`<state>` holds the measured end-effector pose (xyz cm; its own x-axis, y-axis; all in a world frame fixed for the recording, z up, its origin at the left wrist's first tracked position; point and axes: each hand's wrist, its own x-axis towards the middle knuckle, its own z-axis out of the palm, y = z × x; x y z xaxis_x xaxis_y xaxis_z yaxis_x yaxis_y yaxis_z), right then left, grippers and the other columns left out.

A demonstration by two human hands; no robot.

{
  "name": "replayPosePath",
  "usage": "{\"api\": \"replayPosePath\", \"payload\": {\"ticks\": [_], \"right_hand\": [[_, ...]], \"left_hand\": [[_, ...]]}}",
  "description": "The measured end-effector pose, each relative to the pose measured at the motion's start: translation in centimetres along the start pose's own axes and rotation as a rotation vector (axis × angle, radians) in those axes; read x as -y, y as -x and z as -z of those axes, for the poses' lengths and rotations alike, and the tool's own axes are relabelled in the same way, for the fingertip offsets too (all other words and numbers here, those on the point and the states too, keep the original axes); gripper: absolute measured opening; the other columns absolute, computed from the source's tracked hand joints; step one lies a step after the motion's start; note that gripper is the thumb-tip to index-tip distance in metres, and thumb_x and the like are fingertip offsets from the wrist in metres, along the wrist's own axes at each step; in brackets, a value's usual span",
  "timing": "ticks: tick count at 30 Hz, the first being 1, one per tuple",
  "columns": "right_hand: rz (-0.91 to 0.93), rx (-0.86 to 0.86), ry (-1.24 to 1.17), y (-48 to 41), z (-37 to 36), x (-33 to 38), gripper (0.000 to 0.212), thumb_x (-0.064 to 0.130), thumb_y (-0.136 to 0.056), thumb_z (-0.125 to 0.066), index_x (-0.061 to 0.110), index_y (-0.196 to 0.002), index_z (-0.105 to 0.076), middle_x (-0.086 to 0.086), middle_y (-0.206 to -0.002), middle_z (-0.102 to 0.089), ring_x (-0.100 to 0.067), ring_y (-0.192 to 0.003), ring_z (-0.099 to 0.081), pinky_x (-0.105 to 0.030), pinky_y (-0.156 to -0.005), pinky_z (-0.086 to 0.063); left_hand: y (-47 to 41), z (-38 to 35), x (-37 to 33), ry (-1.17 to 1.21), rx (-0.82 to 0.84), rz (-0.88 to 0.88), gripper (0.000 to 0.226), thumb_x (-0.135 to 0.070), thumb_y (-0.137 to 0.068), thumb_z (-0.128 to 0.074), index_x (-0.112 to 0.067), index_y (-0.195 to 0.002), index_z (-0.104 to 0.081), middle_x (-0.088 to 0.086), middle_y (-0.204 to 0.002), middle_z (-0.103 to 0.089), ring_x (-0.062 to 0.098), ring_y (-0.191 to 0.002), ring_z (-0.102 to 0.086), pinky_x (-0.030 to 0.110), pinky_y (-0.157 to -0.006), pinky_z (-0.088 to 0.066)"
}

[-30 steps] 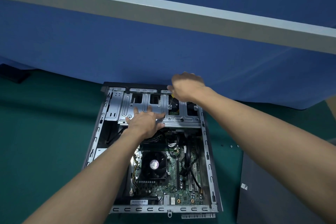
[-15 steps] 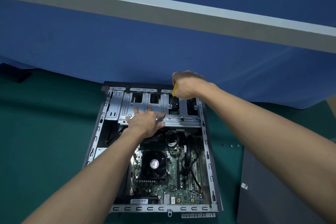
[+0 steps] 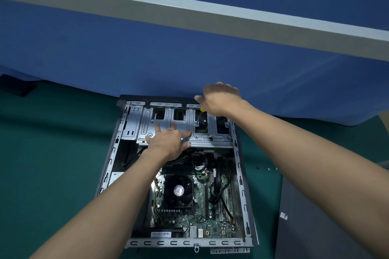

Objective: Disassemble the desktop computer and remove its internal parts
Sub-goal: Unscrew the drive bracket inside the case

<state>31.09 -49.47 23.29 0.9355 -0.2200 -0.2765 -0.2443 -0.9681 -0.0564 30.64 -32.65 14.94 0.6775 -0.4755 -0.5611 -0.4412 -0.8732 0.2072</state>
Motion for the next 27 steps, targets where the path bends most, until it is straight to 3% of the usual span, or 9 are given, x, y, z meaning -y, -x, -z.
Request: {"api": "replayPosePath", "payload": {"ticks": [3, 5, 7, 9, 11, 14, 18, 23, 27], "right_hand": [[0.028, 0.035, -0.083, 0.0, 0.1, 0.2, 0.012, 0.027, -0.091, -0.047, 0.016, -0.086, -0.048, -0.004, -0.088, -0.044, -0.030, -0.086, -0.049, -0.035, -0.072, -0.041], [0.019, 0.080, -0.132, 0.0, 0.6, 0.3, 0.018, 0.021, -0.084, -0.050, 0.017, -0.102, -0.052, -0.004, -0.100, -0.049, -0.029, -0.090, -0.052, -0.036, -0.075, -0.045], [0.036, 0.100, -0.126, -0.3, 0.8, 0.2, 0.021, 0.016, -0.081, -0.051, 0.016, -0.101, -0.056, -0.004, -0.101, -0.055, -0.027, -0.086, -0.056, -0.034, -0.072, -0.048], [0.064, 0.093, -0.095, -0.5, 0.6, 0.0, 0.015, 0.028, -0.086, -0.054, 0.015, -0.095, -0.054, -0.002, -0.096, -0.054, -0.024, -0.083, -0.054, -0.033, -0.071, -0.046], [0.066, 0.057, -0.055, -0.7, 0.2, -0.3, 0.031, 0.050, -0.093, -0.047, 0.019, -0.088, -0.048, 0.000, -0.088, -0.047, -0.025, -0.082, -0.047, -0.035, -0.073, -0.038], [0.111, -0.026, -0.062, -0.7, -0.5, -0.6, 0.023, 0.040, -0.097, -0.042, 0.018, -0.092, -0.048, -0.005, -0.094, -0.046, -0.030, -0.086, -0.045, -0.036, -0.074, -0.035], [0.134, 0.036, -0.217, -1.0, -0.5, -1.2, 0.021, 0.027, -0.089, -0.051, 0.022, -0.109, -0.047, -0.003, -0.101, -0.048, -0.025, -0.085, -0.051, -0.033, -0.065, -0.039], [0.072, 0.002, -0.116, -1.1, -0.8, -1.6, 0.034, 0.054, -0.094, -0.038, 0.021, -0.095, -0.047, -0.004, -0.096, -0.044, -0.028, -0.086, -0.043, -0.036, -0.072, -0.033], [0.131, 0.031, -0.193, -0.9, -0.4, -1.8, 0.014, 0.031, -0.095, -0.045, 0.019, -0.102, -0.050, -0.006, -0.105, -0.048, -0.028, -0.089, -0.048, -0.034, -0.072, -0.038]], "left_hand": [[0.1, -0.3, -0.2, -0.023, -0.119, 0.015, 0.039, -0.055, -0.096, -0.043, -0.047, -0.135, -0.044, 0.003, -0.157, -0.028, 0.045, -0.142, -0.019, 0.073, -0.107, -0.010], [0.0, -0.4, -0.4, -0.015, -0.300, 0.021, 0.028, -0.048, -0.097, -0.046, -0.034, -0.116, -0.061, 0.004, -0.131, -0.058, 0.036, -0.130, -0.044, 0.067, -0.111, -0.013], [-0.6, -0.5, -0.7, 0.010, -0.457, -0.015, 0.023, -0.039, -0.096, -0.050, -0.024, -0.101, -0.067, 0.003, -0.106, -0.069, 0.030, -0.112, -0.056, 0.054, -0.109, -0.029], [-1.4, -0.5, -1.0, 0.072, -0.527, -0.074, 0.020, -0.031, -0.095, -0.053, -0.019, -0.093, -0.069, 0.006, -0.094, -0.070, 0.029, -0.099, -0.059, 0.043, -0.097, -0.043], [-2.3, -0.5, -1.5, 0.180, -0.540, -0.104, 0.019, -0.024, -0.094, -0.055, -0.015, -0.085, -0.068, 0.008, -0.087, -0.069, 0.029, -0.088, -0.061, 0.041, -0.085, -0.050], [-3.7, -0.7, -2.3, 0.279, -0.561, -0.107, 0.016, -0.022, -0.094, -0.058, -0.012, -0.086, -0.069, 0.010, -0.084, -0.067, 0.029, -0.079, -0.063, 0.037, -0.069, -0.053], [-5.2, -1.3, -2.3, 0.323, -0.608, -0.099, 0.019, -0.025, -0.090, -0.066, -0.016, -0.105, -0.075, 0.013, -0.102, -0.064, 0.030, -0.091, -0.063, 0.040, -0.080, -0.054], [-6.0, -2.0, -2.0, 0.485, -0.618, -0.036, 0.024, -0.028, -0.086, -0.071, -0.016, -0.106, -0.075, 0.006, -0.108, -0.060, 0.022, -0.102, -0.057, 0.034, -0.091, -0.047], [-5.8, -2.1, -2.3, 0.523, -0.650, -0.035, 0.020, -0.025, -0.084, -0.074, -0.013, -0.100, -0.077, 0.003, -0.103, -0.063, 0.020, -0.096, -0.059, 0.032, -0.088, -0.048]]}}
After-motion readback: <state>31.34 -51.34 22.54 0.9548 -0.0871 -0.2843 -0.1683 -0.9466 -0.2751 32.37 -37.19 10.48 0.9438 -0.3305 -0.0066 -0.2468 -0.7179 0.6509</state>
